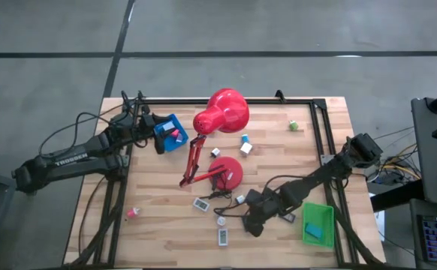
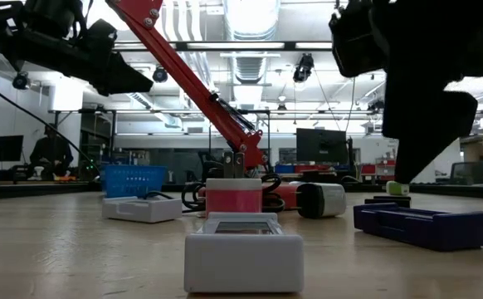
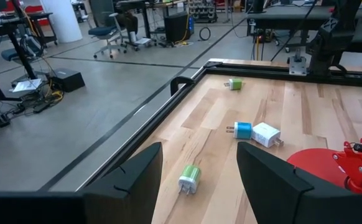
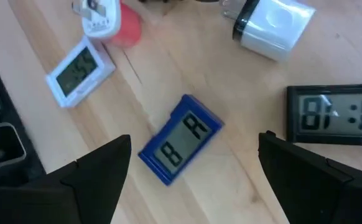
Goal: Pick & Place Office items
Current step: Put the left blue digital clock into the green bin
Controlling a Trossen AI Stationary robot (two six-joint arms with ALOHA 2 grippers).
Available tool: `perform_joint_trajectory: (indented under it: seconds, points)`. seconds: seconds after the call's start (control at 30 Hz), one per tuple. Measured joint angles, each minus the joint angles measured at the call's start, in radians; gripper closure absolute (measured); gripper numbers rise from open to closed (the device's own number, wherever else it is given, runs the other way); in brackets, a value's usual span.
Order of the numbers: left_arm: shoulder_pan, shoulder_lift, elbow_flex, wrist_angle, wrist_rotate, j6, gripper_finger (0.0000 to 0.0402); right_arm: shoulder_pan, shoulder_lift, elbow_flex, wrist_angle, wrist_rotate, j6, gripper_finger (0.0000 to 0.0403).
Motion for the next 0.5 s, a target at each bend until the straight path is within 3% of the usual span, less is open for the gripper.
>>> perform_joint_trajectory:
  seconds: [0.27, 0.5]
  points:
    - [0.0, 0.0, 0.0, 0.0, 0.008, 0.006, 0.0192, 0.005, 0.103, 0.049, 0.002, -0.061, 0.028, 0.0062]
    - [0.001, 0.0, 0.0, 0.0, 0.023, 0.006, 0.0192, 0.015, 0.198, 0.177, -0.126, -0.076, 0.015, 0.0062]
